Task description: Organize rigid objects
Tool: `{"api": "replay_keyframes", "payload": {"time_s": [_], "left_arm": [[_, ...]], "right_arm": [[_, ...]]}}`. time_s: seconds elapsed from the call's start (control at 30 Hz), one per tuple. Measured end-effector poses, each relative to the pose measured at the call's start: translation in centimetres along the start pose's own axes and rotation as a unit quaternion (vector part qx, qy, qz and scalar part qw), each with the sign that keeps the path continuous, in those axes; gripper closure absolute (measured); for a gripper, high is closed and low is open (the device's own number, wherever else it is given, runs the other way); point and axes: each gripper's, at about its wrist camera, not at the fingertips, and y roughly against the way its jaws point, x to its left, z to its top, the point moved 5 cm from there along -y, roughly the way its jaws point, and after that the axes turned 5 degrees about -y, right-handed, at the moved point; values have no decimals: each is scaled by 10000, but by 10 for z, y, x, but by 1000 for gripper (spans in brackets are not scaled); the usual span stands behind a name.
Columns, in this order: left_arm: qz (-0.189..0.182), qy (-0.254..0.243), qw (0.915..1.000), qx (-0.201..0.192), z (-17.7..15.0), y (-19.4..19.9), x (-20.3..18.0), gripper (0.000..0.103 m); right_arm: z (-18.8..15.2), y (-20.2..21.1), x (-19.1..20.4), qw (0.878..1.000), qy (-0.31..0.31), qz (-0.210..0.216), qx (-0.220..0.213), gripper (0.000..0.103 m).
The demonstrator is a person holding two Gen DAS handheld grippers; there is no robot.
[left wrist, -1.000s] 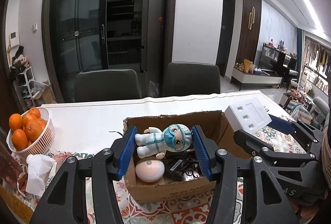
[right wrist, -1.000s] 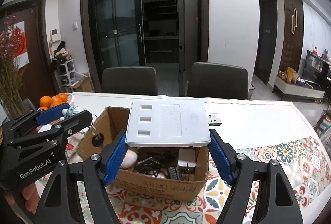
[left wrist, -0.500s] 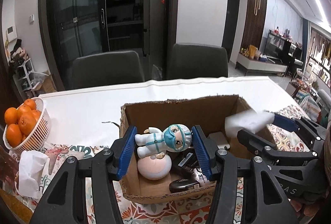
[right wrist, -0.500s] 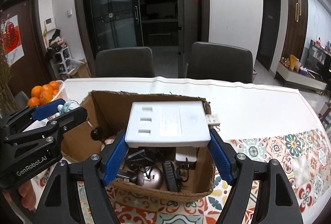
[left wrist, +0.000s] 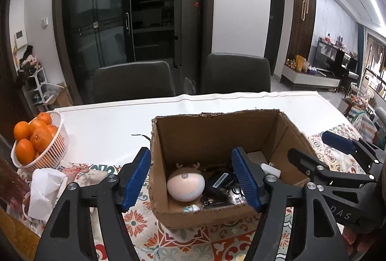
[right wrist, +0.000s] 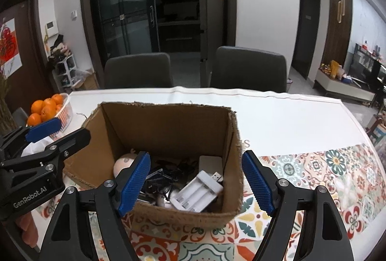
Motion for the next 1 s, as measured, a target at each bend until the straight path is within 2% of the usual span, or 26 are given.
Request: {"api": "replay_keyframes", "payload": {"time_s": [0.33,0.57,1.0], "left_arm": [[110,-36,9994,-319,-8,54,-5,26],[382,-133,9974,-592,-21,97,-8,21],[649,49,9934,-946,-69,168,-7,1]], "right_arm": [[-3,60,4,9985,-17,-116,-542,24],[-15,104,7,9959,-50,-219,-872,22],[-53,173,18,9905,23,-274,-1349,11]]}}
